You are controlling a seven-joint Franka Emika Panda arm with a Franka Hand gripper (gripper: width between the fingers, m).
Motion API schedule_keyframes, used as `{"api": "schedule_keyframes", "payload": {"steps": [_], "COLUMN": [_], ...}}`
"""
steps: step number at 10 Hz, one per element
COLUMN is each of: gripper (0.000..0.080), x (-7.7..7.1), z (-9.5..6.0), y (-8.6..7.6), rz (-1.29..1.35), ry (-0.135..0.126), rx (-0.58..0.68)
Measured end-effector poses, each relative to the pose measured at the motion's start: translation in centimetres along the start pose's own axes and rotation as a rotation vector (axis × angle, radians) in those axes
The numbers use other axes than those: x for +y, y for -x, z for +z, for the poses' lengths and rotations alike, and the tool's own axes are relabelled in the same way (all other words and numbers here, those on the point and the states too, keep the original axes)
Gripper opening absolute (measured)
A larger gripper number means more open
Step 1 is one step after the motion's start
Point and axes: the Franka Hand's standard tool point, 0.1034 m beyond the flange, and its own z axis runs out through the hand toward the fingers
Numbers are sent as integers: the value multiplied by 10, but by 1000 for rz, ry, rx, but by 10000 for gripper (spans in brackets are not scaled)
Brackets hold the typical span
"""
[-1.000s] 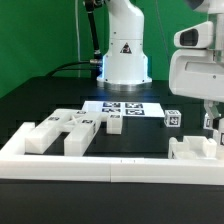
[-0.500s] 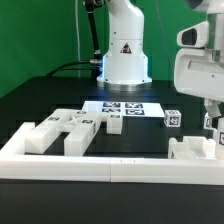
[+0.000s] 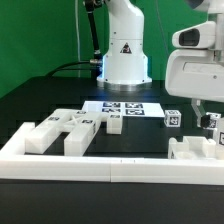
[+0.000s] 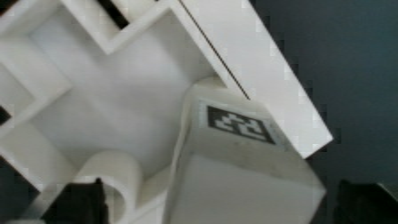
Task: Assemble chair
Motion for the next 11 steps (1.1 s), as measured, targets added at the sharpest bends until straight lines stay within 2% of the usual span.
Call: {"api": "schedule_keyframes", "payload": {"steps": [6, 11], "gripper": [648, 636], "x": [-4, -2], "z": [-1, -1], "y": [3, 2], "rz": [-572, -848], "ry": [0, 11], "rx": [1, 4]}}
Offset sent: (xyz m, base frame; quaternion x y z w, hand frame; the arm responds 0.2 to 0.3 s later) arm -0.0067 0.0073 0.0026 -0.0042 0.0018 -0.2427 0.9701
